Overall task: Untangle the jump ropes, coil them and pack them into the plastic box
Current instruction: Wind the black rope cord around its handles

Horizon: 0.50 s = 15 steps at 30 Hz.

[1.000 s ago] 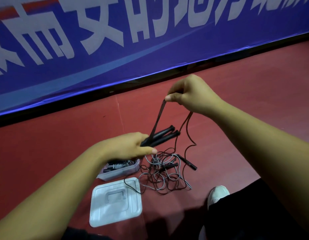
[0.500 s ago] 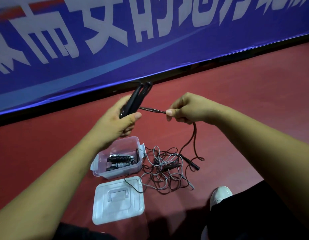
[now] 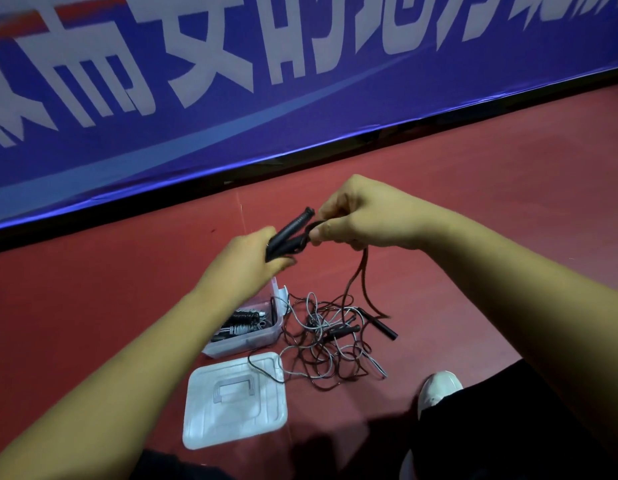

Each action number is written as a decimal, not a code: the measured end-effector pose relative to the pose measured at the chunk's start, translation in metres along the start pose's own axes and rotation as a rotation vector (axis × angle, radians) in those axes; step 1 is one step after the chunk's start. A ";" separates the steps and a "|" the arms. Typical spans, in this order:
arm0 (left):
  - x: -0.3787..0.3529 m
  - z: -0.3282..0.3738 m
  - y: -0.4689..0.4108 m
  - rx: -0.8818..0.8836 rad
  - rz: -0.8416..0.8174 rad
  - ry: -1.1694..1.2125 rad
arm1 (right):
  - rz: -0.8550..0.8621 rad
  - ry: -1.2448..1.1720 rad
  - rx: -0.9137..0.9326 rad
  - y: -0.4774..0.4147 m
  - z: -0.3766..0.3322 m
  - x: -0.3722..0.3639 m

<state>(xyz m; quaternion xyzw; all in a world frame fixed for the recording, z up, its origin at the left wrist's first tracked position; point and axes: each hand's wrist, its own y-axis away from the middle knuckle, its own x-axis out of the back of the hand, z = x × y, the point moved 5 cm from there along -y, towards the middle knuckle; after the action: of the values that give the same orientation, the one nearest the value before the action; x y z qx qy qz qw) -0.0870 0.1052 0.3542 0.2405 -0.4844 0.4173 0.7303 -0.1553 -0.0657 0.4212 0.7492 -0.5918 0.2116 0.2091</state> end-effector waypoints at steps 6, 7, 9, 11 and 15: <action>-0.013 0.017 0.006 0.035 -0.138 -0.076 | 0.061 0.190 0.104 -0.006 -0.003 -0.002; -0.013 0.019 0.007 0.023 -0.159 -0.063 | 0.082 0.206 0.120 -0.007 -0.003 -0.001; -0.013 0.024 0.010 -0.032 -0.226 -0.019 | 0.141 0.230 0.140 -0.009 -0.003 0.006; -0.013 0.031 0.014 -0.126 -0.313 0.024 | 0.191 0.228 0.122 -0.011 0.002 0.013; -0.007 0.037 0.019 -0.282 -0.377 0.186 | 0.179 0.165 0.053 -0.015 0.023 0.022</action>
<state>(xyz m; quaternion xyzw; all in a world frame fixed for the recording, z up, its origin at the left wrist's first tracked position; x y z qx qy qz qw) -0.1228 0.0846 0.3617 0.1831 -0.4150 0.2224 0.8630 -0.1343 -0.0933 0.4135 0.6786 -0.6313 0.3060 0.2177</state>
